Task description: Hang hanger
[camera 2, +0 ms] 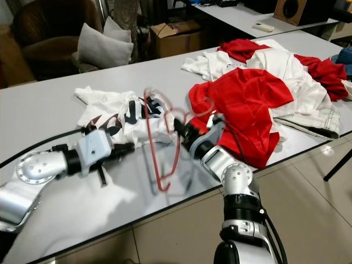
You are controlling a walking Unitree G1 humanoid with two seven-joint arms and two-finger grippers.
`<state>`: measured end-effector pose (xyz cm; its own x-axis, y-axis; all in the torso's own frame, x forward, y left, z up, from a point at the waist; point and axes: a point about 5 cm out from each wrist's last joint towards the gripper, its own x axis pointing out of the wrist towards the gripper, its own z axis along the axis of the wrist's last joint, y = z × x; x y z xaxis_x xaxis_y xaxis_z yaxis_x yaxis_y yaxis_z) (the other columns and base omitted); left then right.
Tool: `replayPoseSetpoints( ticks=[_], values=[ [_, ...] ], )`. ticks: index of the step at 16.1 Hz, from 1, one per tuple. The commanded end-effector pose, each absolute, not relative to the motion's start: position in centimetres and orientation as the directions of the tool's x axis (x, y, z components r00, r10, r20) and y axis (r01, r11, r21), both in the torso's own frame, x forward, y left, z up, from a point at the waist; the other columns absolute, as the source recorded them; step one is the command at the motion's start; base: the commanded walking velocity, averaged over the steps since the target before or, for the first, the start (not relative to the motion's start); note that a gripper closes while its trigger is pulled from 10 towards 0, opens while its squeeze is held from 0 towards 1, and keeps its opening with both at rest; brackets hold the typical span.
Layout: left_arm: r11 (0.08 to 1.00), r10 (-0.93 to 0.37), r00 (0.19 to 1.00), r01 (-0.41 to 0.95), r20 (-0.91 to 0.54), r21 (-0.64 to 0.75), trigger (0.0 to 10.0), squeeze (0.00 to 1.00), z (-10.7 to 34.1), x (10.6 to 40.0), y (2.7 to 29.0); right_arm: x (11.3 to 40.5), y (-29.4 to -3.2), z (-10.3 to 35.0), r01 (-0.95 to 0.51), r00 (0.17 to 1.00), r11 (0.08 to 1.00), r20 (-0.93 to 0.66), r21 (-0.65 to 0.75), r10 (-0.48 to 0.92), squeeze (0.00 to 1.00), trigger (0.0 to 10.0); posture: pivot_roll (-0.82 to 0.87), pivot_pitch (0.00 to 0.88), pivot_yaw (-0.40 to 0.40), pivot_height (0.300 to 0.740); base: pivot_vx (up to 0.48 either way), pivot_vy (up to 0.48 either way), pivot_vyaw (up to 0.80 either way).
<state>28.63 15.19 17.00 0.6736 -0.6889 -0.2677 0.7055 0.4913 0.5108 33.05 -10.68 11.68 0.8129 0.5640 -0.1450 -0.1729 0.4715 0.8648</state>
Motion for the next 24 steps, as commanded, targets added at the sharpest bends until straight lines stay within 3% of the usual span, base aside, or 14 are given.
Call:
replayPoseSetpoints(
  ticks=[1, 6, 10, 12, 16, 17, 19, 24],
  values=[
    [0.578, -0.606, 0.771, 0.597, -0.198, 0.556, 0.0, 0.00, 18.7, 30.0, 16.4, 32.8, -10.3, 12.5, -0.245, 0.790, 0.476, -0.111, 0.845, 0.603, 0.00, 10.0, 0.00, 0.000, 0.054, 0.740, 0.000, 0.000, 0.00],
    [0.627, -0.527, 0.823, 0.545, -0.213, 0.557, 0.0, 0.00, 18.5, 31.7, 16.4, 29.4, -14.2, 16.1, -0.545, 0.722, 0.453, 0.121, 0.706, 0.681, 0.00, 10.0, -0.01, 0.000, 0.063, 0.740, 0.000, 0.000, 0.00],
    [0.670, -0.464, 0.871, 0.464, -0.161, 0.579, 0.0, 0.00, 19.5, 32.9, 17.2, 23.9, -17.5, 16.1, -0.717, 0.524, 0.451, -0.015, 0.532, 0.852, 0.00, 10.0, -0.03, 0.000, 0.077, 0.740, 0.000, 0.000, 0.00],
    [0.663, -0.489, 0.867, 0.438, -0.092, 0.607, 0.0, 0.00, 20.9, 33.0, 17.2, 22.4, -18.9, 16.4, -0.741, 0.478, 0.444, -0.068, 0.504, 0.876, 0.00, 10.0, -0.04, 0.000, 0.082, 0.740, 0.000, 0.000, 0.00],
    [0.537, -0.608, 0.788, 0.497, -0.095, 0.681, 0.0, 0.00, 21.9, 31.4, 16.7, 23.2, -19.9, 15.7, -0.684, 0.563, 0.555, -0.141, 0.473, 0.815, 0.00, 10.0, -0.04, 0.000, 0.079, 0.740, 0.000, 0.000, 0.00],
    [0.470, -0.630, 0.764, 0.519, -0.140, 0.714, 0.0, 0.00, 21.7, 30.9, 16.7, 23.5, -20.1, 15.6, -0.674, 0.580, 0.569, -0.141, 0.472, 0.803, 0.00, 10.0, -0.04, 0.000, 0.071, 0.740, 0.000, 0.000, 0.00],
    [0.424, -0.622, 0.766, 0.506, -0.165, 0.751, 0.0, 0.00, 21.5, 30.8, 17.1, 23.4, -20.1, 15.7, -0.683, 0.571, 0.557, -0.131, 0.473, 0.811, 0.00, 10.0, -0.03, 0.000, 0.067, 0.740, 0.000, 0.000, 0.00],
    [0.406, -0.688, 0.712, 0.537, -0.140, 0.739, 0.0, 0.00, 21.8, 30.3, 15.8, 25.0, -19.4, 14.9, -0.655, 0.590, 0.559, -0.120, 0.509, 0.799, 0.00, 10.0, -0.03, 0.000, 0.066, 0.740, 0.000, 0.000, 0.00]
  ],
)
